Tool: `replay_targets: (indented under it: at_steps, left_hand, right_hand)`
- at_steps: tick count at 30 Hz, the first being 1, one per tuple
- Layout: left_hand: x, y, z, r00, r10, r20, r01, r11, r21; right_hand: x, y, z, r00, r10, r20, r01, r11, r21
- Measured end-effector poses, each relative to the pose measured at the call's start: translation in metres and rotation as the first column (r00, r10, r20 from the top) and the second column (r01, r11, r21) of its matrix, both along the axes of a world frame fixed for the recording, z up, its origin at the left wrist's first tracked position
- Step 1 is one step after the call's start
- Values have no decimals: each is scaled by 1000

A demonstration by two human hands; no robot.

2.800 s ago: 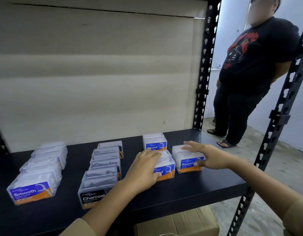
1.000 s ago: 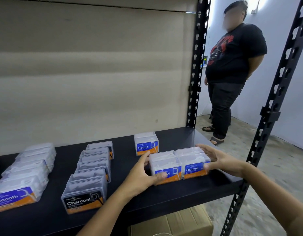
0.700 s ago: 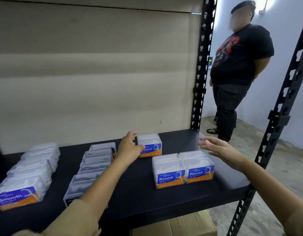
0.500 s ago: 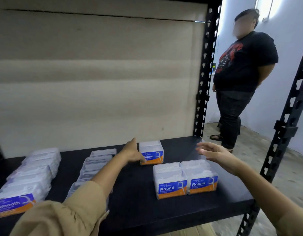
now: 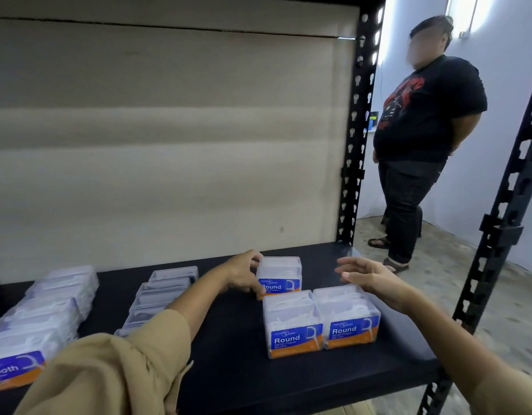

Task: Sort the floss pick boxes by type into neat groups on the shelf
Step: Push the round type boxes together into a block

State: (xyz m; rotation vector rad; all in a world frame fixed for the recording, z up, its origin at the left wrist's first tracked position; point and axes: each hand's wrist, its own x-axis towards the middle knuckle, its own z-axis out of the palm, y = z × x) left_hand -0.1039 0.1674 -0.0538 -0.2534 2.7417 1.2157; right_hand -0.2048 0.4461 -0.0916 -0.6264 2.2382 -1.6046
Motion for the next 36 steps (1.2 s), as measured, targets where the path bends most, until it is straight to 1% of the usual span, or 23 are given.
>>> replay_targets:
  at_steps: [3, 6, 12, 15, 29, 33, 36]
  left_hand:
    - [-6, 16, 0, 997, -78, 14, 78, 997, 17]
    - [-11, 29, -1, 993, -119, -2, 119, 992, 49]
    - [-15, 30, -9, 992, -124, -35, 127, 985, 113]
    - [-15, 25, -12, 993, -108, -55, 114, 986, 119]
    - [-12, 21, -17, 990, -88, -112, 100, 989, 111]
    - [-9, 20, -16, 988, -114, -108, 123, 989, 78]
    - [-6, 11, -15, 991, -96, -88, 103, 992, 75]
  right_hand:
    - [-1, -4, 1, 1000, 19, 15, -19, 1000, 7]
    - [-5, -7, 2, 998, 51, 27, -51, 999, 14]
    - [-13, -12, 5, 982, 172, 75, -174, 985, 22]
    - [-13, -15, 7, 976, 197, 88, -200, 980, 19]
    - [-13, -19, 8, 968, 216, 127, -212, 976, -46]
    - [-15, -17, 5, 972, 206, 114, -205, 979, -24]
    - [-17, -12, 4, 977, 188, 105, -188, 982, -8]
